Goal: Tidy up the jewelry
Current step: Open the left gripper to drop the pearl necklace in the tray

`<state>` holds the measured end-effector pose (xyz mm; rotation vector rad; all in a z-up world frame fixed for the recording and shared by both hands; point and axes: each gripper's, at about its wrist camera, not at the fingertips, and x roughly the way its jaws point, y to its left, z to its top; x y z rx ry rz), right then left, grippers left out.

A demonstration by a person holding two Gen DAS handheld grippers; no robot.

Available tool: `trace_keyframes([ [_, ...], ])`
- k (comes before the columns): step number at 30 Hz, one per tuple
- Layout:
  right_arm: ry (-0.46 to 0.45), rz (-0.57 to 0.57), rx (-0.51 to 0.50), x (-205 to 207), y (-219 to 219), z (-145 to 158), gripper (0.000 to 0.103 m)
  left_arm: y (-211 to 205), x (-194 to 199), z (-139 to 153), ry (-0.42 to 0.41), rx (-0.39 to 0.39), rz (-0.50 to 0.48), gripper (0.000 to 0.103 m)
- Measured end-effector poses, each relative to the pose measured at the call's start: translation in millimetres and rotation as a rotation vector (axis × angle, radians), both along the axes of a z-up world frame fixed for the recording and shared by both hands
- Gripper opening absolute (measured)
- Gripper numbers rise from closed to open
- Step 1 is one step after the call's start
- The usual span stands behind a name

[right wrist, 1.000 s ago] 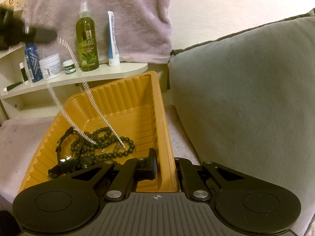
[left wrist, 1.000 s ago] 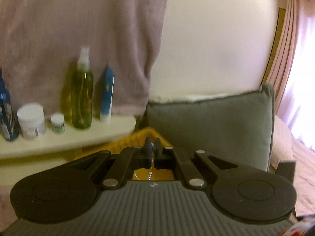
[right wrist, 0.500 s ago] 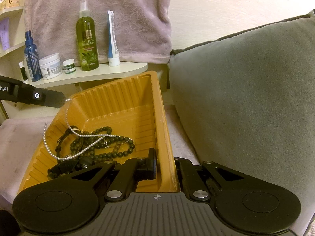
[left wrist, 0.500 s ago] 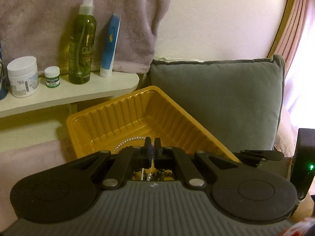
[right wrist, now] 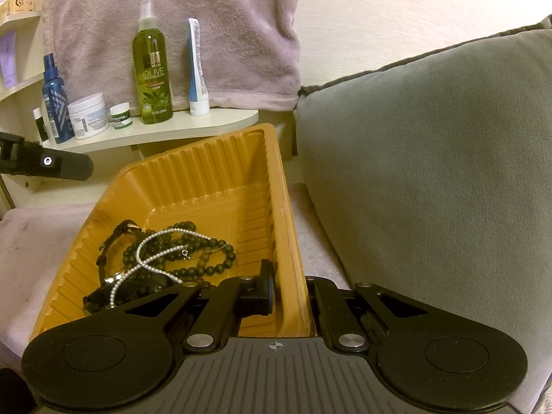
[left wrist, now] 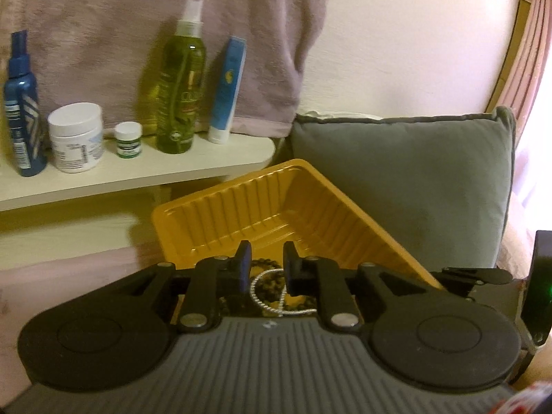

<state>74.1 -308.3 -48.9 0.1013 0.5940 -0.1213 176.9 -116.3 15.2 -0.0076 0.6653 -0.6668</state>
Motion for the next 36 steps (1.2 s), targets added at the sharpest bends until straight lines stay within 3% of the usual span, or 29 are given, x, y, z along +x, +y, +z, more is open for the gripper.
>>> trace_keyframes([
  [17,-0.002,0.021,0.026,2,-8,-5,0.005,41,-13,-14,-0.005,0.102,0.164,0.022],
  [23,0.032,0.011,0.147,11,-31,-13,0.005,53,-17,-23,0.014,0.138,0.208,0.025],
  [36,0.044,0.005,0.26,13,-49,-26,0.006,58,-24,-35,0.04,0.214,0.268,0.043],
])
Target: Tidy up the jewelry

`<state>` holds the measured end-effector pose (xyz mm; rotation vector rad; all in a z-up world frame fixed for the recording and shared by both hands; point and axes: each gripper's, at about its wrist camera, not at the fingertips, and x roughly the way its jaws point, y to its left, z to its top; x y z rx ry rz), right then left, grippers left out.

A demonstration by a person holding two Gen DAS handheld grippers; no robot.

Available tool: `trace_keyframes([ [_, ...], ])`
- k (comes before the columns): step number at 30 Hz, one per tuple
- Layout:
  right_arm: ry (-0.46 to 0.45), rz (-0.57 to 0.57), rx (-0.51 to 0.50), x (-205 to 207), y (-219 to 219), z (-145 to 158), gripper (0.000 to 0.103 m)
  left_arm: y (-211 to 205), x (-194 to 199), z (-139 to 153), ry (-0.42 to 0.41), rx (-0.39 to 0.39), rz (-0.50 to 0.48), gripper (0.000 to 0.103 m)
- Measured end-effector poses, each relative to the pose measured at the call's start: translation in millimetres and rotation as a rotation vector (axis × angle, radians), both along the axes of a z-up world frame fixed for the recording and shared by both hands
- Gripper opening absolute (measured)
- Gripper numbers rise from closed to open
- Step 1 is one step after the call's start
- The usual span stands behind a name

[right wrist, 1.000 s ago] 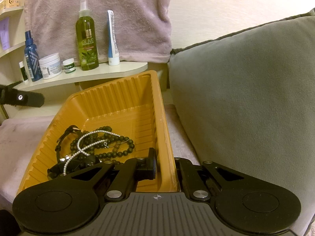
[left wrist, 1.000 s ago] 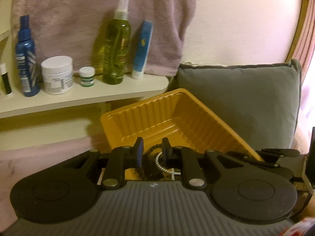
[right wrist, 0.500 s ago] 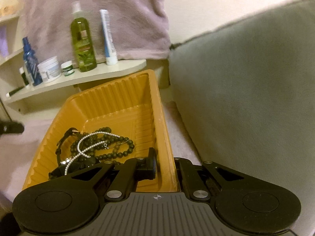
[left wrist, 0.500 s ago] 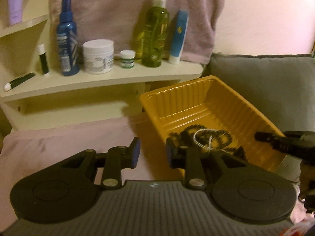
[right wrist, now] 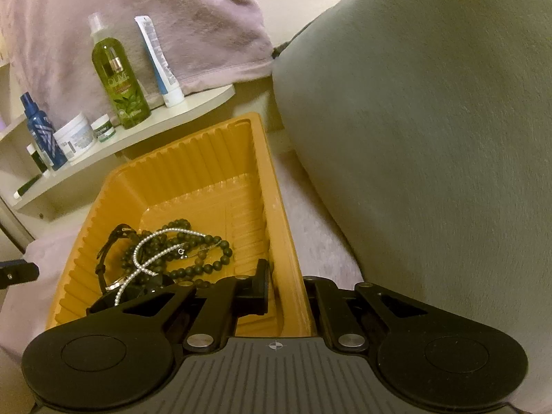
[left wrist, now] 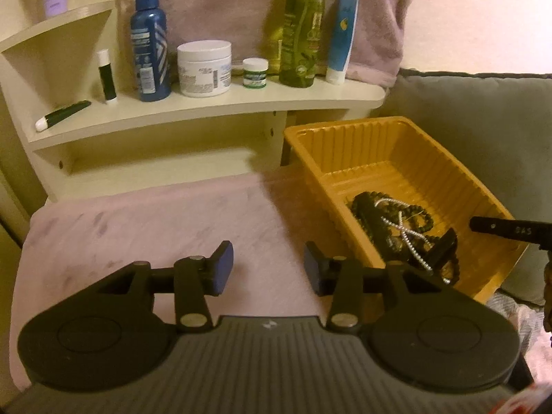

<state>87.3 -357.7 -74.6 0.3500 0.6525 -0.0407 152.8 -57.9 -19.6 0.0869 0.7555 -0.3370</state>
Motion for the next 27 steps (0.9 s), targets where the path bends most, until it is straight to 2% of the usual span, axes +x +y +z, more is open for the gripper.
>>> trace_keyframes([
  [1,-0.003,0.001,-0.001,-1,0,0,0.007,1,-1,0,-0.001,0.004,0.004,0.046],
  [2,-0.006,0.004,-0.002,-3,0,0,0.013,1,-2,-1,-0.002,0.008,0.008,0.049],
  [3,-0.008,0.006,-0.003,-4,0,0,0.019,1,-3,-1,-0.003,0.01,0.011,0.057],
  [4,-0.012,0.006,0.003,-6,-1,-1,0.04,2,-5,-1,-0.005,0.012,0.014,0.062],
  [5,-0.025,0.001,0.01,-9,-2,-1,0.061,3,-6,-1,-0.008,0.013,0.015,0.062],
  [6,-0.044,-0.007,0.016,-13,-4,-1,0.065,4,-7,-1,-0.008,0.015,0.016,0.062],
  [9,-0.061,-0.018,0.004,-19,-5,5,0.066,6,-12,-1,-0.009,0.022,0.029,0.067],
  [12,-0.07,-0.024,-0.021,-27,-2,17,0.069,10,-18,1,-0.021,0.02,0.052,0.08],
  [15,-0.051,-0.038,-0.039,-36,7,32,0.075,14,-26,2,-0.027,0.016,0.083,0.091],
  [19,-0.012,-0.02,-0.052,-50,25,51,0.082,21,-42,5,-0.037,0.003,0.135,0.1],
  [23,0.044,0.064,-0.079,-63,51,55,0.086,32,-60,7,-0.027,-0.013,0.173,0.102],
  [27,0.101,0.143,-0.082,-75,75,47,0.088,39,-79,8,-0.002,-0.017,0.203,0.103],
])
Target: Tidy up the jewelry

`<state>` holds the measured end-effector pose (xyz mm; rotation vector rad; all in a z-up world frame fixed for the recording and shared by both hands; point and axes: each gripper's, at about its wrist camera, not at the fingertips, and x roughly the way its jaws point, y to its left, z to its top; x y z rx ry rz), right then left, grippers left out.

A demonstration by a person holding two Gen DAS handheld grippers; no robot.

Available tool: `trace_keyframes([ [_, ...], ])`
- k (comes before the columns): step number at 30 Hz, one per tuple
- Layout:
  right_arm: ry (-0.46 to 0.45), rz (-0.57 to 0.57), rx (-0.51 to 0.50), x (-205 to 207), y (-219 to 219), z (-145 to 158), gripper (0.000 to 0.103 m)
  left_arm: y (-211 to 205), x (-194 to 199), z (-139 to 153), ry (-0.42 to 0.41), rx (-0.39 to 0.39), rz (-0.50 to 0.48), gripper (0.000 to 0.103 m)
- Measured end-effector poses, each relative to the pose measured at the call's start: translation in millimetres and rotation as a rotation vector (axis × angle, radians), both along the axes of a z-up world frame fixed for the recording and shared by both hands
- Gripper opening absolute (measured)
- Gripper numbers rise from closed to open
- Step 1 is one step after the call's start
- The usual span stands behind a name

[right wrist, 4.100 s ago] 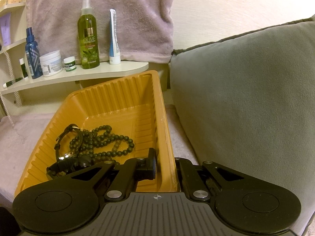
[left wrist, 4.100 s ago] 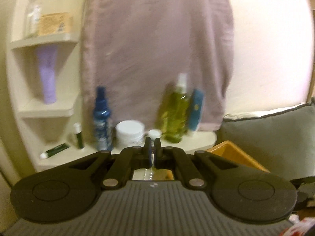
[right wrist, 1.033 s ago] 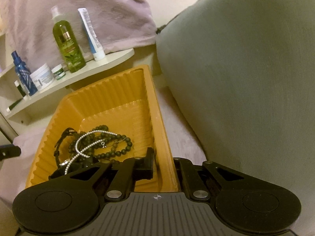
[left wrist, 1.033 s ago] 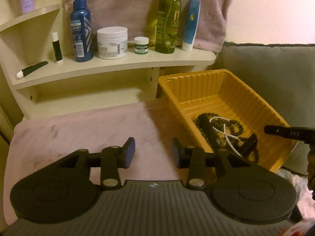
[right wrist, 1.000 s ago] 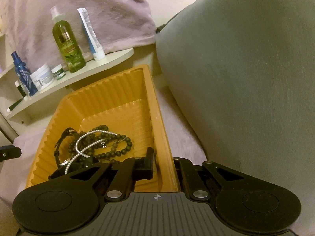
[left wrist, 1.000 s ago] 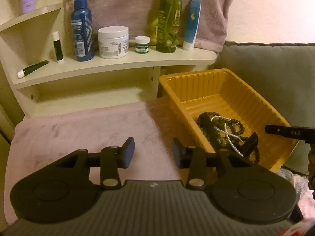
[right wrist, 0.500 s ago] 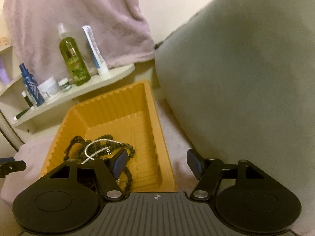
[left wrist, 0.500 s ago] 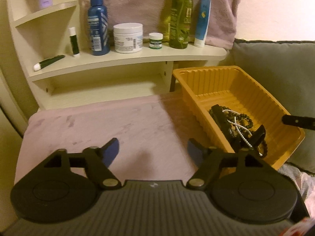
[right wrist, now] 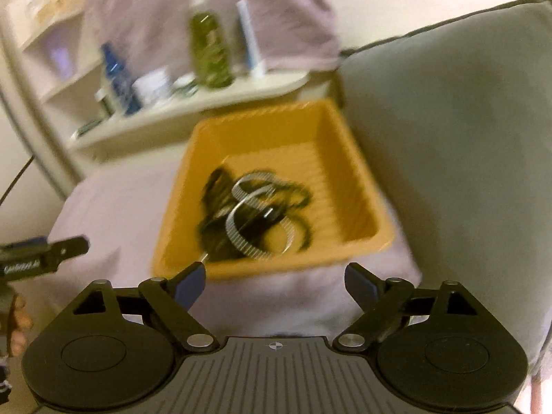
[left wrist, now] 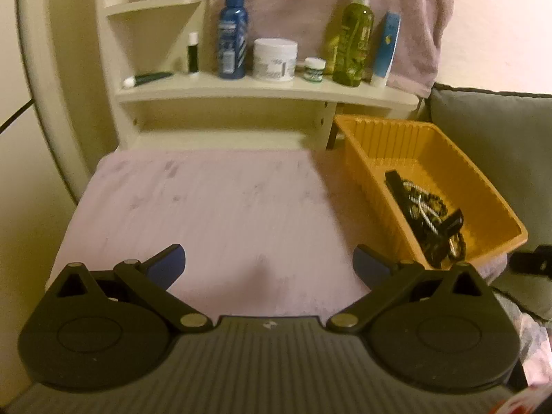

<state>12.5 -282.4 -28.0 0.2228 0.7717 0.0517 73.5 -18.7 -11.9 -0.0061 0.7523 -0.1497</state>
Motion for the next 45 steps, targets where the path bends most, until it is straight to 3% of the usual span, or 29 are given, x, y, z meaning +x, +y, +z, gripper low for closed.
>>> trace_keyframes([
  [8,0.043,0.058,0.0,-10,30,-12,0.088,7,-38,6,0.043,0.008,0.031,0.103],
  [19,0.019,0.108,-0.012,-21,55,-4,0.088,3,-71,17,0.036,0.047,0.066,0.102],
  [45,0.017,0.119,-0.014,-25,58,-6,0.088,0,-74,18,0.028,0.049,0.053,0.102],
])
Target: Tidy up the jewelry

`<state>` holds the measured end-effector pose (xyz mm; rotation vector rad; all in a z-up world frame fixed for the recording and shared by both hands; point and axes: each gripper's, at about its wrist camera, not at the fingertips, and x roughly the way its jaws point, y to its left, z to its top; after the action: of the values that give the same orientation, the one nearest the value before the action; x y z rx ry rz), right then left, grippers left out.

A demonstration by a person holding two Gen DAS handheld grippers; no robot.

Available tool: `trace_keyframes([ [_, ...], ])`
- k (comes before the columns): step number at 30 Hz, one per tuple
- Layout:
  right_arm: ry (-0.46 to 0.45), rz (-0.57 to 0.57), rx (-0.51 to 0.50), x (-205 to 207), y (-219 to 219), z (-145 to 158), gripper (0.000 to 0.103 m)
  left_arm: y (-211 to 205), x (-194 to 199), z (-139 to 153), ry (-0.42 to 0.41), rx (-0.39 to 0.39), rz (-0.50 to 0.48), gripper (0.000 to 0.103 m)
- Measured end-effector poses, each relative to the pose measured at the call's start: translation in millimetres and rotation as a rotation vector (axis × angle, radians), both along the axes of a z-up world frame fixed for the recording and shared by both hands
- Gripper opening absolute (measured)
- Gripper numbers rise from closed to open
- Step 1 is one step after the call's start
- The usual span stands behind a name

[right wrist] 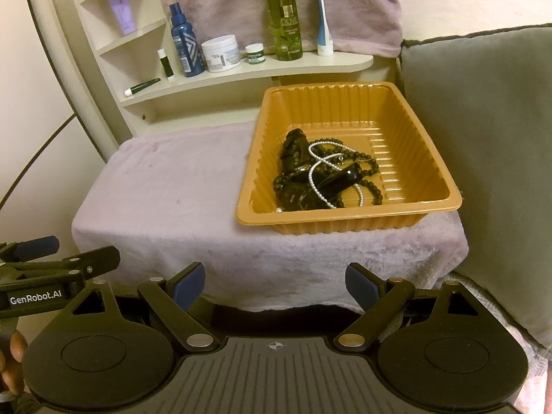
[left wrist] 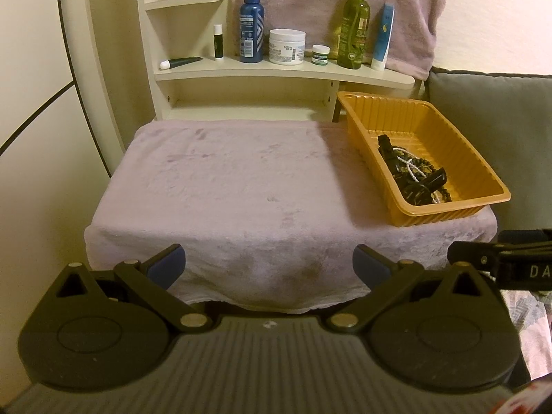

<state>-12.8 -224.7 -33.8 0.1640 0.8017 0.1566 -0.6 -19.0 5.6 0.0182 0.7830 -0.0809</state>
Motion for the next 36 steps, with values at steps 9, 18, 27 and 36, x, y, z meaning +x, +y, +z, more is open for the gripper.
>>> trace_keyframes([
  [9,-0.001,-0.001,0.0,-0.1,-0.3,0.5,0.088,0.8,0.1,0.0,-0.001,-0.001,-0.001,0.102],
  [18,-0.004,-0.002,0.0,-0.7,-1.4,1.4,0.088,-0.5,0.0,1.9,-0.003,-0.001,-0.001,0.102],
  [27,-0.005,-0.004,0.0,-0.5,-1.9,2.0,0.088,-2.0,0.1,2.9,-0.004,0.0,-0.002,0.102],
  [36,-0.005,-0.004,0.0,-0.5,-2.1,2.8,0.088,-2.0,0.2,2.7,-0.005,0.0,-0.003,0.102],
])
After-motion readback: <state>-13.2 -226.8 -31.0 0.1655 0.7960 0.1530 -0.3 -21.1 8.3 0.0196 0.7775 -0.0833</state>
